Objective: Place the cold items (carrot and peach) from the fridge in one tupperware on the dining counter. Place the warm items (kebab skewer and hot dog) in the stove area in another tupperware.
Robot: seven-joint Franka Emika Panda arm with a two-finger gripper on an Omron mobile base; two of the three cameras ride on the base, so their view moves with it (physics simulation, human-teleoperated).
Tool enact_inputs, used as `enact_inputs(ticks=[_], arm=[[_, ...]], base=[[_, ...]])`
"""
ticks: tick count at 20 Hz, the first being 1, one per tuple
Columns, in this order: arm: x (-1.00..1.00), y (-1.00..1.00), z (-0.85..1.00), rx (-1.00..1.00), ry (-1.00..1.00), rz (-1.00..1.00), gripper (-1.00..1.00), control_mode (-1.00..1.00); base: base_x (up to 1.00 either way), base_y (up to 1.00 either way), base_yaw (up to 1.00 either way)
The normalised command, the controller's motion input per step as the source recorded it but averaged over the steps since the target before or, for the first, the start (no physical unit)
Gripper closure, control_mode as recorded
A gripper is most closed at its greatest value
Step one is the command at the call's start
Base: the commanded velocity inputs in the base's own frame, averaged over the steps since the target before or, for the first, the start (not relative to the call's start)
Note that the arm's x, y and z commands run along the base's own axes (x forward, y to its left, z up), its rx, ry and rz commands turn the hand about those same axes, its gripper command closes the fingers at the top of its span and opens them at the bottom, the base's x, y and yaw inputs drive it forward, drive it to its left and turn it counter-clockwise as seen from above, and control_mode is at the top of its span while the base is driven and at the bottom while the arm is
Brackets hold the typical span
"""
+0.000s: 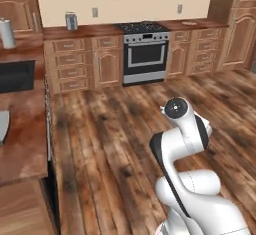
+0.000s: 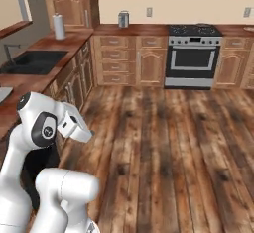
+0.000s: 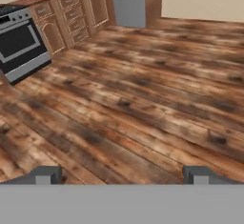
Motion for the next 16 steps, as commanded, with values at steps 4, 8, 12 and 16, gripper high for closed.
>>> enact_inputs(ticks=[4, 8, 12, 16], arm=[[0.0, 0.0, 0.0, 0.0, 0.0, 0.0, -1.0, 1.0], [0.0, 0.0, 0.0, 0.0, 0.0, 0.0, -1.0, 1.0], [0.0, 0.0, 0.0, 0.0, 0.0, 0.0, -1.0, 1.0], [0.0, 0.0, 0.0, 0.0, 0.0, 0.0, -1.0, 1.0]], base=[[1.0, -0.52, 0.14], [1.0, -0.57, 0.14], [1.0, -0.69, 0.1], [1.0, -0.83, 0.06]])
